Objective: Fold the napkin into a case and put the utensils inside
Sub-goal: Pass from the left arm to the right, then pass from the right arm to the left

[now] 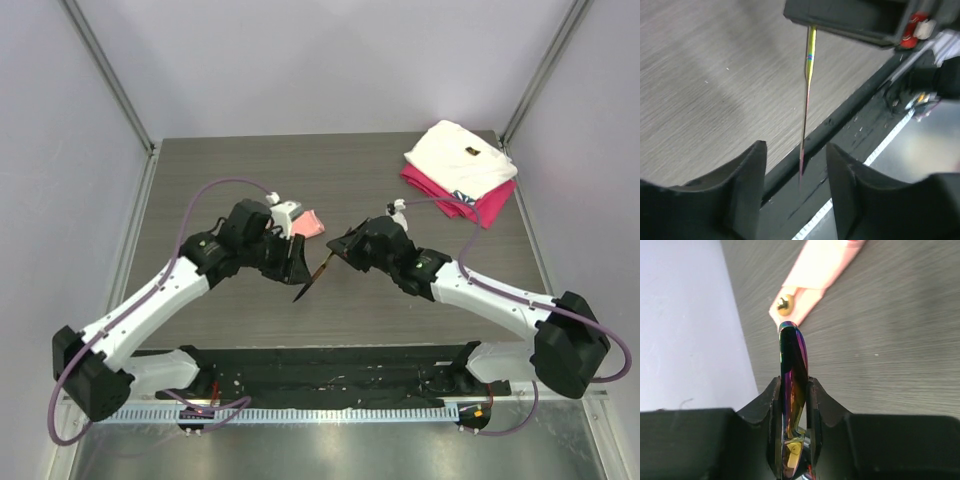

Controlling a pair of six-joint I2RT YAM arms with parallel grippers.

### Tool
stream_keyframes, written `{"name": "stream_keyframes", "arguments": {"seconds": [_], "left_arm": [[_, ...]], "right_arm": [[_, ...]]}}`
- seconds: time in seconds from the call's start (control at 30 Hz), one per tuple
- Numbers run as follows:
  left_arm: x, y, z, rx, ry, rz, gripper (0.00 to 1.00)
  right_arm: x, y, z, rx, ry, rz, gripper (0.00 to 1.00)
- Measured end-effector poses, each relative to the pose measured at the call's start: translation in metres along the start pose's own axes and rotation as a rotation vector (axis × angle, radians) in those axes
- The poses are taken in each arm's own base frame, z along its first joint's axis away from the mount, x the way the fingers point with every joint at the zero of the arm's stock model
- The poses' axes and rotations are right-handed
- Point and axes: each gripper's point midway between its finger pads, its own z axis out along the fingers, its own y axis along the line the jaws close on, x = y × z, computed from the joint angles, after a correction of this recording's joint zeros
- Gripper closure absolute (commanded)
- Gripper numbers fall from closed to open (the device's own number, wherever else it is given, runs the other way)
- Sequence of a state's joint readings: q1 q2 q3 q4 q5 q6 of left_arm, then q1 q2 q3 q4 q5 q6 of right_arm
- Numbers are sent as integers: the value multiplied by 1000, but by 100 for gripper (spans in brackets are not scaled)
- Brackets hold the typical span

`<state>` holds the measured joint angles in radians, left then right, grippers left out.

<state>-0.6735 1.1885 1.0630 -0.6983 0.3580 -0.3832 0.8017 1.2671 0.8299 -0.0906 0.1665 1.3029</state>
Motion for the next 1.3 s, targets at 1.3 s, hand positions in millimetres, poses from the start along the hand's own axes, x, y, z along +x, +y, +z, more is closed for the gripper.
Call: {"name": "stream_keyframes", "arguments": {"seconds": [1.3], "left_arm": [[-73,2,-45,-58,-550,179,32]], "right_arm": [[-39,-21,47,50,46,194,99]]}}
